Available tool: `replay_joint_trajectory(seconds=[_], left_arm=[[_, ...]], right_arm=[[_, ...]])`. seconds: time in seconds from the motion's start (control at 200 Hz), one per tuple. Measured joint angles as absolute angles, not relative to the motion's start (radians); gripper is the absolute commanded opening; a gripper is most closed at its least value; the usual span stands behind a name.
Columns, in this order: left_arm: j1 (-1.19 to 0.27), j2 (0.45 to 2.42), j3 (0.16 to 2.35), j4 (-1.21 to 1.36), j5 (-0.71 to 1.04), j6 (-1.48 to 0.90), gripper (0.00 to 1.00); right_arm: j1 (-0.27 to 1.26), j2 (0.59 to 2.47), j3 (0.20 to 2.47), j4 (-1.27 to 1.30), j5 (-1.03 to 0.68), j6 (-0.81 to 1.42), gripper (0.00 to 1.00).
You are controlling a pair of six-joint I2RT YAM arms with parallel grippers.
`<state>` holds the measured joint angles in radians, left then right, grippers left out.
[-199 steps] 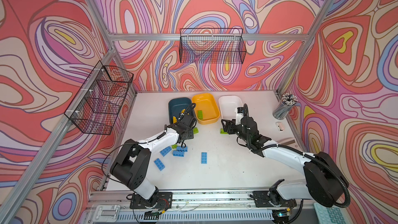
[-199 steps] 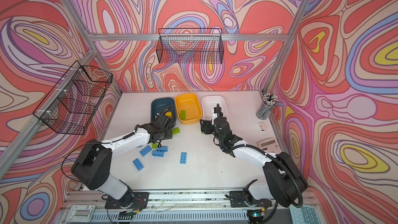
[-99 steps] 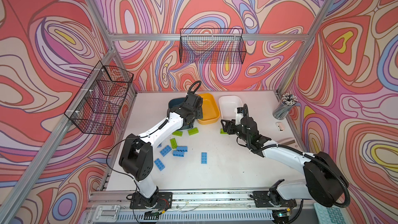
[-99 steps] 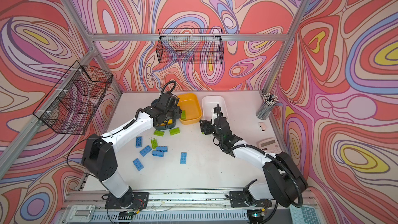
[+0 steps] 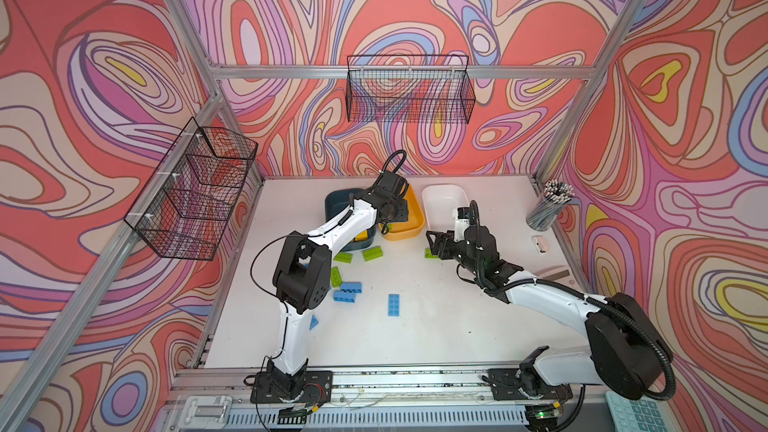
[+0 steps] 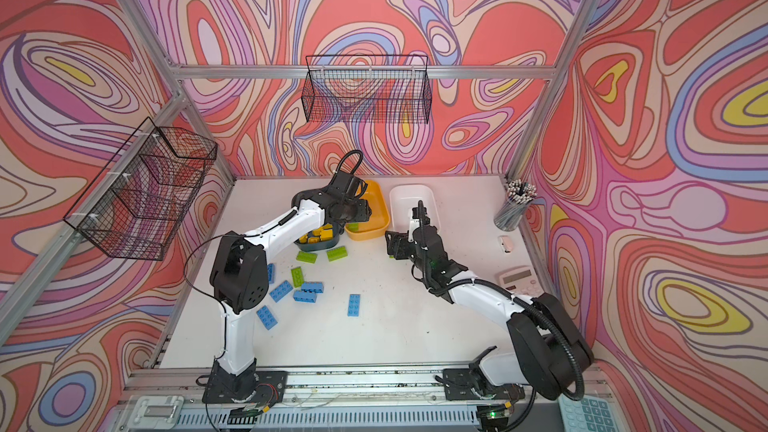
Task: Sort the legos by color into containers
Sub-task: 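Lift the green brick with the left gripper over the yellow bin, then open the left gripper to drop the green brick into the yellow bin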
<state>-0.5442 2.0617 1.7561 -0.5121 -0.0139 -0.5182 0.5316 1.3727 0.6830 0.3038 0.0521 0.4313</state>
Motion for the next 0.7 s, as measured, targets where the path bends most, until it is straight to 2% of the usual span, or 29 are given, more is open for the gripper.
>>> replay_joint_trajectory(seconds=[0.11, 0.31, 0.526, 0.701], left_arm=[[-0.545, 2.064, 1.755, -0.512, 0.011, -0.522, 0.75], [-0.545, 2.063, 1.746, -0.509, 0.035, -0.524, 0.87], [-0.545, 1.989, 1.665, -0.505, 0.037, -0.521, 0.88], [-0.545, 1.779, 1.528, -0.492, 0.034, -0.519, 0.88]], right_arm=[[0.532, 1.373, 0.683, 0.304, 0.052, 0.431, 0.80], [0.532, 1.373, 0.683, 0.298, 0.053, 0.430, 0.80], [0.532, 1.361, 0.690, 0.251, 0.056, 0.419, 0.81], [0.532, 1.343, 0.711, 0.189, 0.059, 0.409, 0.81]])
